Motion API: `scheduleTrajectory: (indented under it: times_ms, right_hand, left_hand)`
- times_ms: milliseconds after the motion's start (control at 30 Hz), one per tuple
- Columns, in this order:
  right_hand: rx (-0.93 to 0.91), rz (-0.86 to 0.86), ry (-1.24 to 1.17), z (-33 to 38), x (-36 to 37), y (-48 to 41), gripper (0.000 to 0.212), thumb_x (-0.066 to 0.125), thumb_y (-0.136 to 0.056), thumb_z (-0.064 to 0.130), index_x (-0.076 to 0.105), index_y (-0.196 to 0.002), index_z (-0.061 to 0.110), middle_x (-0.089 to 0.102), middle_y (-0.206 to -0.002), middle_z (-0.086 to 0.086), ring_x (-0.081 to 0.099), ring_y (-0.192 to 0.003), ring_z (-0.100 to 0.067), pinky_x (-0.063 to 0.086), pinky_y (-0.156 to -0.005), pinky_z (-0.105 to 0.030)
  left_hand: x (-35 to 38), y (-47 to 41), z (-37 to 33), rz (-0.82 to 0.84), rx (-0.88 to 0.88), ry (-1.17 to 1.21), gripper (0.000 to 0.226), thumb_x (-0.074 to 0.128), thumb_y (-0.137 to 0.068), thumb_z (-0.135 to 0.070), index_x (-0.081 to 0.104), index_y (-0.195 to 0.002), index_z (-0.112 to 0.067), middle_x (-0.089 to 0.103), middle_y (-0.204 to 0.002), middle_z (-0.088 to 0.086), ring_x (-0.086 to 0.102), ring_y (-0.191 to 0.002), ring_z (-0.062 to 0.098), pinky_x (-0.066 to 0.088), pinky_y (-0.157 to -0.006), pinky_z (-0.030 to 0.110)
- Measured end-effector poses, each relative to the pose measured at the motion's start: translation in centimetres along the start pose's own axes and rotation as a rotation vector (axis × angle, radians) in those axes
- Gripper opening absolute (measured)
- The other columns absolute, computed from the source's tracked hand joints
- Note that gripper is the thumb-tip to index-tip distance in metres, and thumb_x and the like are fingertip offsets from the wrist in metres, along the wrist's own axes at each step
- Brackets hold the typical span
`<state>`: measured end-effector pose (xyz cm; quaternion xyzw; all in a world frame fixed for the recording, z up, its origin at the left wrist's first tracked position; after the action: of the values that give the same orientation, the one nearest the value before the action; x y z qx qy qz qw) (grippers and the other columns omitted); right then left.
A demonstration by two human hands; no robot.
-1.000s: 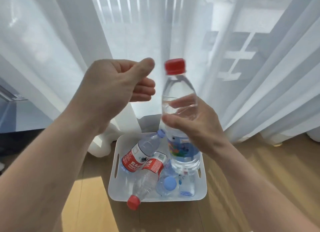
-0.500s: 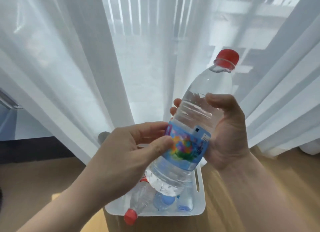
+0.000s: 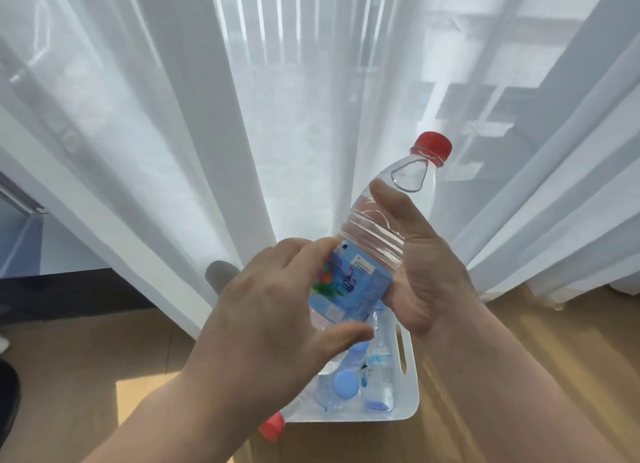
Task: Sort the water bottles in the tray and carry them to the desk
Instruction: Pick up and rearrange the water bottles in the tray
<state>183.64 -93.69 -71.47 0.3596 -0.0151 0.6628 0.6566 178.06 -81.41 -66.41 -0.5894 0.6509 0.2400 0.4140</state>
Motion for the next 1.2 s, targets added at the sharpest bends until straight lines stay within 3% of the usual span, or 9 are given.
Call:
scheduleTrajectory:
  times_ms: [100,233,400,567,733,900,1000,1067,1200]
  right_hand:
    - [-0.027,-0.028,-0.004,0.1,0.1,0.2,0.033,0.076,-0.055,0.042,0.061,-0.071,0.016,0.06,-0.057,0.003,0.063,-0.055,-0.016,0.051,-0.071,-0.037]
    - [-0.046,-0.078,0.046,0.2,0.0,0.4,0.039,0.075,-0.051,0.043,0.065,-0.076,0.014,0.066,-0.063,0.0,0.067,-0.06,-0.017,0.056,-0.074,-0.039]
    - [-0.07,-0.111,0.07,0.4,-0.1,0.5,0.042,0.076,-0.047,0.044,0.067,-0.076,0.015,0.069,-0.066,0.0,0.068,-0.069,-0.02,0.054,-0.085,-0.044]
    - [-0.148,-0.072,0.113,1.2,0.0,0.8,0.028,0.074,-0.054,0.043,0.064,-0.065,0.02,0.066,-0.059,0.005,0.065,-0.059,-0.013,0.052,-0.074,-0.039]
    - [-0.277,0.072,0.181,2.9,0.8,1.8,0.02,0.06,-0.066,0.037,0.065,-0.066,0.017,0.065,-0.065,0.0,0.063,-0.066,-0.018,0.051,-0.069,-0.035]
    - [-0.263,0.257,0.192,2.9,2.2,2.5,0.02,0.061,-0.064,0.034,0.065,-0.069,0.015,0.062,-0.07,-0.004,0.058,-0.073,-0.022,0.052,-0.071,-0.033]
    - [-0.277,0.209,0.293,2.6,1.9,2.2,0.03,0.062,-0.059,0.043,0.068,-0.071,0.016,0.065,-0.076,-0.007,0.062,-0.076,-0.024,0.051,-0.077,-0.039]
    - [-0.257,0.178,0.335,2.1,1.6,1.8,0.038,0.065,-0.056,0.048,0.066,-0.074,0.014,0.063,-0.078,-0.009,0.06,-0.076,-0.025,0.048,-0.079,-0.044]
    - [-0.181,0.167,0.341,1.1,1.7,1.3,0.046,0.071,-0.054,0.052,0.062,-0.077,0.013,0.064,-0.075,-0.004,0.061,-0.077,-0.025,0.046,-0.086,-0.054]
  left_hand:
    - [0.0,0.1,-0.1,-0.046,0.056,-0.138,0.059,0.06,-0.062,-0.057,0.056,-0.112,-0.027,0.068,-0.086,-0.015,0.047,-0.091,0.006,0.027,-0.06,-0.001]
    - [-0.5,0.0,0.0,-0.084,0.066,-0.063,0.043,0.059,-0.067,-0.048,0.063,-0.104,-0.026,0.07,-0.08,-0.015,0.051,-0.091,0.005,0.041,-0.057,0.006]
    - [-1.7,0.3,0.2,-0.144,0.103,-0.078,0.016,0.066,-0.071,-0.029,0.073,-0.084,-0.022,0.072,-0.07,-0.011,0.062,-0.054,0.007,0.053,-0.047,0.031]
    - [-3.0,-0.5,3.6,-0.135,-0.397,0.427,0.004,0.072,-0.075,-0.028,0.075,-0.072,-0.027,0.07,-0.064,-0.016,0.061,-0.051,0.0,0.057,-0.058,0.03]
    - [-3.8,-1.6,7.7,-0.073,-0.553,0.376,0.01,0.071,-0.078,-0.019,0.069,-0.069,-0.023,0.072,-0.064,-0.004,0.063,-0.053,0.007,0.054,-0.061,0.027]
    - [-3.3,-1.1,7.2,-0.065,-0.403,-0.039,0.025,0.063,-0.083,-0.027,0.06,-0.108,-0.027,0.064,-0.092,-0.016,0.061,-0.079,0.004,0.043,-0.071,0.024]
    - [-4.6,-0.8,4.0,-0.183,-0.205,0.053,0.015,0.065,-0.08,-0.033,0.066,-0.094,-0.031,0.066,-0.079,-0.015,0.061,-0.075,0.003,0.043,-0.064,0.009]
    - [-4.4,-0.9,2.6,-0.072,-0.197,0.293,0.018,0.064,-0.076,-0.049,0.069,-0.082,-0.032,0.069,-0.08,-0.019,0.062,-0.078,-0.003,0.046,-0.062,0.007]
    - [-1.3,-1.0,2.7,0.305,-0.33,0.532,0.048,0.062,-0.059,-0.063,0.064,-0.1,-0.038,0.071,-0.094,-0.018,0.066,-0.087,-0.005,0.054,-0.071,0.015]
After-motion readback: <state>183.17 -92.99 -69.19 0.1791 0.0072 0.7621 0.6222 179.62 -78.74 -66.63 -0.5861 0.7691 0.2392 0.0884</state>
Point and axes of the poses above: each hand's wrist, its own y-axis away from the middle knuckle, its own x-axis out of the palm, z = x × y, the point moved 6 cm from there along -y, towards the middle knuckle
